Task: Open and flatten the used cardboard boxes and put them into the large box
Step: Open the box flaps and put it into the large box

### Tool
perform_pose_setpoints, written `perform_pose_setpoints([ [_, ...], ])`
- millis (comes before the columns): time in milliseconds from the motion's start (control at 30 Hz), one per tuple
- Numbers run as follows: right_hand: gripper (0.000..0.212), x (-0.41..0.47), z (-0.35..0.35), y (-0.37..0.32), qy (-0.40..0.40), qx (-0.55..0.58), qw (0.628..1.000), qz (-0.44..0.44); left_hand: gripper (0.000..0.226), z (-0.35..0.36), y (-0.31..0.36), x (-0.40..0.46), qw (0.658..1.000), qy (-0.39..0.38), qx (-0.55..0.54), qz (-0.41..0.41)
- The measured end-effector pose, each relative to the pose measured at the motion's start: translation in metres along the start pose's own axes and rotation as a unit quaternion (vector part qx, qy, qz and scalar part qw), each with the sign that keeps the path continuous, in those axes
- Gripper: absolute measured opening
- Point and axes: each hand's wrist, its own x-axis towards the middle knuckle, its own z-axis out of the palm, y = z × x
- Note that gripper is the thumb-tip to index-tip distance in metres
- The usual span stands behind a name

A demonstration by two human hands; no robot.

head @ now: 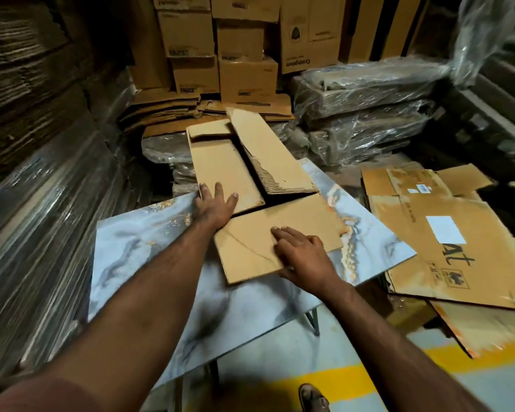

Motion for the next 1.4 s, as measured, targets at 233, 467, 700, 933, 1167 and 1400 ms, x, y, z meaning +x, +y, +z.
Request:
perform_pose_setpoints([
  [233,0.048,0.032,-0.01,-0.011,0.014,0.001,0.999,0.04,0.06,0.007,-0.005,-0.012,0.995,0.094,0.025,0.031],
  [467,0.035,0.133,-0.033,-0.046,0.198,0.19,0.96,0.065,0.075,0.002,0.011,-0.003,0.992,0.003,0.118,0.04],
  [700,0.066,0.259,-0.022,-0.044,0.007,0.338,0.92,0.199,0.06,-0.013,0.019,0.011,0.982,-0.045,0.182,-0.004],
  [933,0.05,0.296,-0.033,-0.002,0.184,0.121,0.96,0.173,0.054,-0.038,0.039,0.049,0.974,-0.077,0.204,-0.062],
  [1167,0.077,0.316,-0.038,0.124,0.028,-0.11,0.97,0.217,0.081,-0.045,0.052,0.094,0.964,-0.069,0.213,-0.141],
  [1400,0.094,0.291,0.009,0.188,-0.173,0.015,0.961,0.214,0.096,-0.019,0.049,0.124,0.98,0.06,0.107,-0.159],
])
